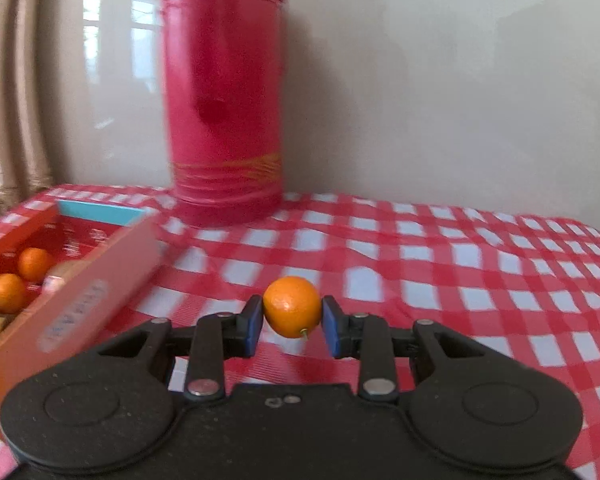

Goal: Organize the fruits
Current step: 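Carry the small tangerine in the right tool into the box and release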

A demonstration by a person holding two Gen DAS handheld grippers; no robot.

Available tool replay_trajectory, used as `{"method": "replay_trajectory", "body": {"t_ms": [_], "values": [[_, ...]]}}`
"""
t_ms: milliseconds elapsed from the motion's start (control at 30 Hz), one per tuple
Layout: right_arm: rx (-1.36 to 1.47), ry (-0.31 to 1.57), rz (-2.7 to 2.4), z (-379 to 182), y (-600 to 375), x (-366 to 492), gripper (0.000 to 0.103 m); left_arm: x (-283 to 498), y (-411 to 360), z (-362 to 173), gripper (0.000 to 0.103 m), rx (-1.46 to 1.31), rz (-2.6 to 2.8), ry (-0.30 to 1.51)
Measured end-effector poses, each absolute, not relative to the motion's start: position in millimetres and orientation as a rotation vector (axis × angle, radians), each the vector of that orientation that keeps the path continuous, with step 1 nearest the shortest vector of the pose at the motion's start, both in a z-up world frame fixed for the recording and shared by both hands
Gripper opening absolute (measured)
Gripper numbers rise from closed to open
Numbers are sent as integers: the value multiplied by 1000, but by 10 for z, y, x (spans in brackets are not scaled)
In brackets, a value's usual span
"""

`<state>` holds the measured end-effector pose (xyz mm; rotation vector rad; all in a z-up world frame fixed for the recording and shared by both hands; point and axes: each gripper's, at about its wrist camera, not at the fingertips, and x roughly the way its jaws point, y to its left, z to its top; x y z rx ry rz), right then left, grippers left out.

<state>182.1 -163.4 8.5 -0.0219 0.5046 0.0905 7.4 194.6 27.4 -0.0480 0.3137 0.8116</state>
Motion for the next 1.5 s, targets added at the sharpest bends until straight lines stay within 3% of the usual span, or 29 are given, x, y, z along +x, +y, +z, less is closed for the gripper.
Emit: {"method": "replay_trajectory", "body": {"t_ms": [533,1233,1333,1367,1400,1467,1500], "values": [[-150,361,501,310,-575,1405,24,-107,2171,246,103,-68,860,319],[-203,471,524,115,-108,1634,26,-207,2346,216,103,-113,880,321],[-175,469,520,109,-156,1617,31,-196,2332,215,103,-116,871,323],[-161,468,518,116,-182,1609,40,-192,2320,215,103,-113,867,323],[-148,464,516,129,-204,1599,59,-186,2309,219,103,-110,863,323],[-126,437,505,171,-243,1556,81,-184,2278,223,103,-102,857,320],[-126,421,500,201,-262,1522,80,-183,2264,224,103,-98,853,319]]}}
